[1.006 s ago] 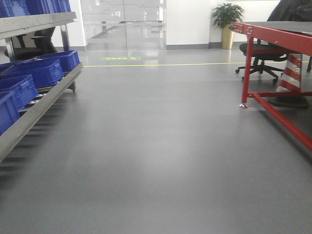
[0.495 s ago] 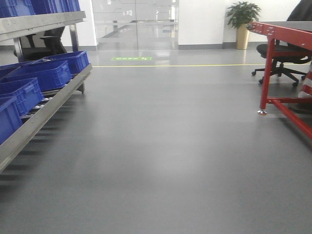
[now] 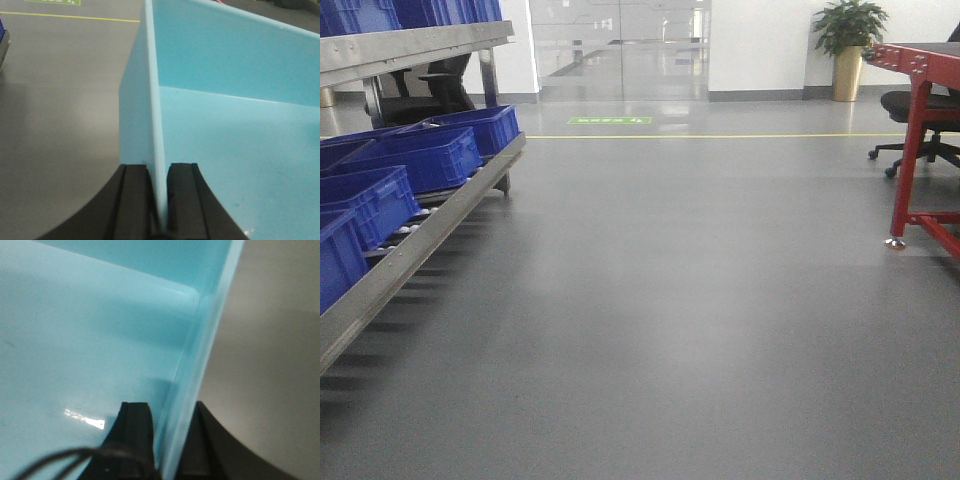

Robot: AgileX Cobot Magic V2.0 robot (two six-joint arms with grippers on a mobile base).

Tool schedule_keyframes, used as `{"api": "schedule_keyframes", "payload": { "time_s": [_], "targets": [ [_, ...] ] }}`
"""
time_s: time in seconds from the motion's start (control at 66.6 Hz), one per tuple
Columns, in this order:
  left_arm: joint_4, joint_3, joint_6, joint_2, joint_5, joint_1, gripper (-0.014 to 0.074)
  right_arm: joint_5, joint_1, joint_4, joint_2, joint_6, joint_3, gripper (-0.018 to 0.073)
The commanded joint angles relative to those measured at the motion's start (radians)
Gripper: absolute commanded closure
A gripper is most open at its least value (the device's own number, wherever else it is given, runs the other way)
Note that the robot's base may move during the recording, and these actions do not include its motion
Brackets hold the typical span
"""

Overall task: Move two blue bins to right shelf middle
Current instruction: 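Hold the bin while the base drives to another blue-bin shelf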

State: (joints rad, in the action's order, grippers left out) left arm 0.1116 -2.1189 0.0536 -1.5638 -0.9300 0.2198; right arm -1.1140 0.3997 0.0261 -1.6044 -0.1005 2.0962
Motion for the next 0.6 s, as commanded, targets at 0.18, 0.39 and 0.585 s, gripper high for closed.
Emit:
{"api": "schedule_keyframes", "payload": {
  "time_s": [0.18,0.39,0.585],
  "targets": [
    [0.059,-0.007,0.009,0.009,0.059,0.007,0.0707,0.052,0.002,0.041,0.010,0.030,0.009,0.0713],
    [0.059,-0.007,0.009,0.009,0.059,0.007,0.0707,0.052,0.002,0.041,0.010,0.030,0.009,0.0713],
    [0.059,-0.007,0.009,0.009,0.059,0.007,0.0707,0.052,0.002,0.041,0.010,0.030,0.009,0.0713]
  ]
}}
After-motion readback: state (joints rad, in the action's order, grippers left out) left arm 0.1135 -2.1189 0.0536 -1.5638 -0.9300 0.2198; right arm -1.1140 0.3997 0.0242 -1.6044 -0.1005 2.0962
